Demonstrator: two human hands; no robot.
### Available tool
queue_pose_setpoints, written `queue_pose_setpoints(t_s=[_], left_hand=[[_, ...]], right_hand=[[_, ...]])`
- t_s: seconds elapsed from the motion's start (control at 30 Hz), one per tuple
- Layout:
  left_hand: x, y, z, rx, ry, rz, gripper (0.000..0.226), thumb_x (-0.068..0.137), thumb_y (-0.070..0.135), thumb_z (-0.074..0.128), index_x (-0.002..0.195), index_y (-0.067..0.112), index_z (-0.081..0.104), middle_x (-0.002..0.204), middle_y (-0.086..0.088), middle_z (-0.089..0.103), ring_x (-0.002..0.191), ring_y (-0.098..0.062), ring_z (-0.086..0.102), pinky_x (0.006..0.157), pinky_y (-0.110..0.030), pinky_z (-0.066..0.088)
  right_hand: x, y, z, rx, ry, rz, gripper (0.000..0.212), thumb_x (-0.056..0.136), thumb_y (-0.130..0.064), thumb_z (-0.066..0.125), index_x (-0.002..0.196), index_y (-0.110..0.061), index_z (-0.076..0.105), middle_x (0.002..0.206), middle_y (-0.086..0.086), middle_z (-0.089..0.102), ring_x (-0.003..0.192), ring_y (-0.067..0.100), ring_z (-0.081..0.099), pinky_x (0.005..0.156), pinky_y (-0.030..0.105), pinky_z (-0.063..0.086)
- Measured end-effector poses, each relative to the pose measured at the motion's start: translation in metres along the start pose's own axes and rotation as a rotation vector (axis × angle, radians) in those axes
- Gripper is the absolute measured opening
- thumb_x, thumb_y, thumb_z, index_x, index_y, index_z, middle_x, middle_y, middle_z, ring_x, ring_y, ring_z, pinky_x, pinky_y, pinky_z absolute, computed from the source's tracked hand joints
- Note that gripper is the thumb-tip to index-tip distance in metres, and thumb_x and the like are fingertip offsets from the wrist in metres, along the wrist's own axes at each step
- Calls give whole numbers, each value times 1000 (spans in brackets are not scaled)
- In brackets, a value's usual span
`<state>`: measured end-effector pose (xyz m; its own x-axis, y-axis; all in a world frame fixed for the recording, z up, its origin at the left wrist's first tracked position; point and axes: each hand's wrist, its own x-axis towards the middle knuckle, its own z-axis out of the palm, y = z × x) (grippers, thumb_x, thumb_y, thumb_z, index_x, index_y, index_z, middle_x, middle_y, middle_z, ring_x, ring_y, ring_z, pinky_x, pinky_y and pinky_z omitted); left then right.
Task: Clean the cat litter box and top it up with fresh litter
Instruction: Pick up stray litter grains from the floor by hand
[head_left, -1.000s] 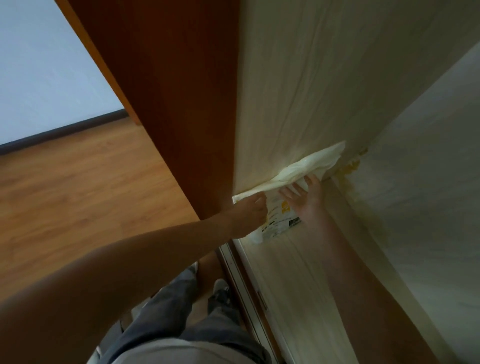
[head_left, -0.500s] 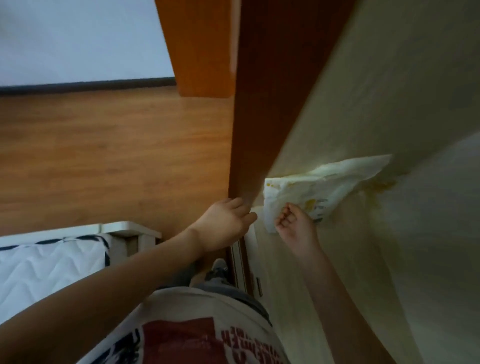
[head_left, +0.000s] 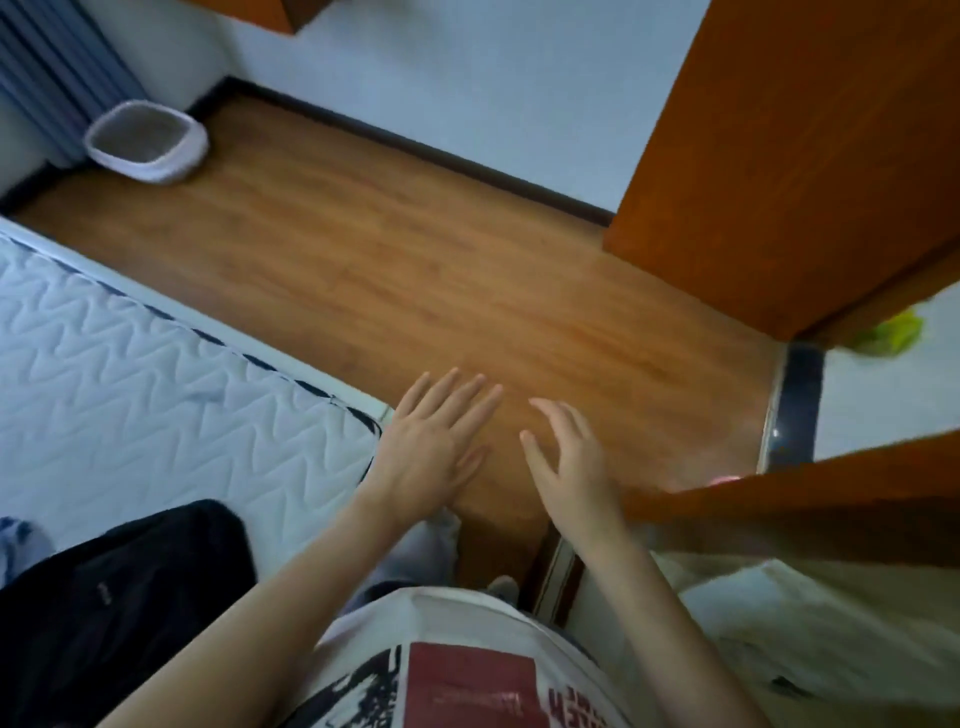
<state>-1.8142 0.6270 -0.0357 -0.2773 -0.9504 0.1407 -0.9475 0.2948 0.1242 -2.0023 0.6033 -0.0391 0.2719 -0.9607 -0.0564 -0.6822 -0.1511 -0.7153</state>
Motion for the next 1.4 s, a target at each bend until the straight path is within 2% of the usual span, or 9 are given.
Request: queue_pose_setpoints(t_s=[0.13,0.23,0.3,0.5,0.67,0.93,1.1,1.2,1.4], left_hand=[[2,-65,-1,-6,9,-185,65,89,38,65,147,25,38,146,-3,50,138,-28,42,118,-44,23],[6,-115,-1,-47,14,-307,61,94,43,52,150,28,32,150,-1,45,143,-27,35,118,-45,19],[12,-148,-4,-45,1,-370,59,95,46,45,150,28,34,151,-1,44,143,-28,34,118,-45,18],[42,-219,-14,-58,0,-508,59,96,48,37,149,24,39,149,-3,47,141,-30,37,118,-44,18],[92,-252,-6,-104,14,-586,57,96,45,35,148,22,41,145,-5,50,137,-32,43,115,-48,30],[232,-314,24,-41,-29,-674,56,97,45,36,147,23,41,145,-5,51,136,-30,45,113,-46,32],[329,-343,11,-73,23,-806,56,96,47,37,146,22,45,144,-3,52,136,-28,46,114,-45,33],[372,-370,0,-47,63,-854,56,96,46,36,145,21,47,143,-4,53,135,-29,47,113,-45,33],[393,-434,-10,-15,130,-1068,54,97,46,38,145,23,46,144,-1,52,136,-26,46,113,-46,36]], right_hand=[[66,-35,18,-245,-152,-114,52,98,-42,44,146,-27,34,150,-5,34,142,15,23,115,33,29],[113,-59,34,-363,-209,-158,56,98,-45,40,150,-30,25,157,-3,23,147,18,10,117,36,17],[143,-74,45,-432,-224,-186,56,98,-48,37,150,-31,23,158,-3,20,148,20,7,117,40,17],[227,-109,66,-504,-266,-287,55,99,-46,36,150,-28,26,157,2,24,147,24,11,117,43,19],[311,-115,73,-530,-280,-404,53,98,-42,37,147,-24,32,152,6,34,144,28,21,114,47,29],[491,-95,65,-649,-381,-582,54,94,-43,30,142,-21,41,143,10,47,137,32,36,106,47,39],[602,-104,39,-575,-405,-698,50,94,-40,35,137,-17,49,136,10,53,132,31,43,103,48,43],[665,-116,40,-551,-436,-739,51,95,-41,32,138,-18,47,138,7,53,134,28,41,104,47,43],[754,-153,88,-489,-510,-825,53,96,-45,29,140,-20,46,142,6,49,137,27,38,107,48,40]])
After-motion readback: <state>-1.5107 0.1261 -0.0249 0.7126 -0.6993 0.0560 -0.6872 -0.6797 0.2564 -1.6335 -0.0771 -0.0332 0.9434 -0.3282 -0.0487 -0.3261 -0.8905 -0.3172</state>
